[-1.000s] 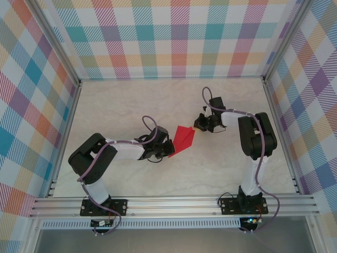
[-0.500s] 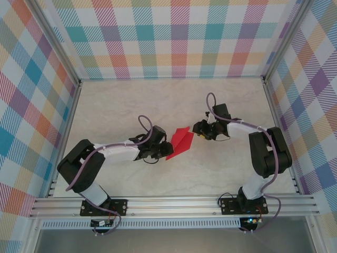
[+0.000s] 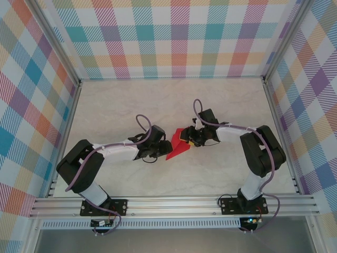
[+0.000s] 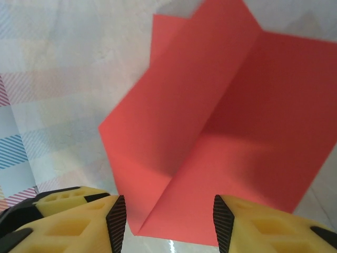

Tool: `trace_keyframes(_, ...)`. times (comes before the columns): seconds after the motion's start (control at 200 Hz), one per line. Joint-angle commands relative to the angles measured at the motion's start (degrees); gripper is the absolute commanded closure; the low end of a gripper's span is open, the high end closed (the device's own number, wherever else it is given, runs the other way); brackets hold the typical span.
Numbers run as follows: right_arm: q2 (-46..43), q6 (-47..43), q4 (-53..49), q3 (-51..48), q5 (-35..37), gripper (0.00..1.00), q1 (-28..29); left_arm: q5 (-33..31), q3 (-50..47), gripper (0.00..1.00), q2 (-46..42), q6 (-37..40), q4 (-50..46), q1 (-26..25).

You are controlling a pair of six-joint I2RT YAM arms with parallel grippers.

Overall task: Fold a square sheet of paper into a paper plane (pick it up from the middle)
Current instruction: Fourth fold the wing at the center of the table, then turn over the paper at the center of the table.

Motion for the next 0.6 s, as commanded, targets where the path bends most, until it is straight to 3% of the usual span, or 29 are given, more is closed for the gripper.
trace_keyframes(0.0,1.83,1.66,2.48,1.38,-1.84,0.53,0.65,-0.38,0.43,0.53,0.83,-0.49,-0.71,1.26)
trace_keyframes(0.355,6.94,3.39,8.26,3.01,-5.35,0.67,1.80,4.04,-1.08,0.53,1.71,-2.09,2.94,3.12)
trace_keyframes(0.595,6.21,3.41,12.84,3.67,-8.17,0.90,1.84,9.76,-3.64,0.49,-0.99,-2.02,5.80,7.00)
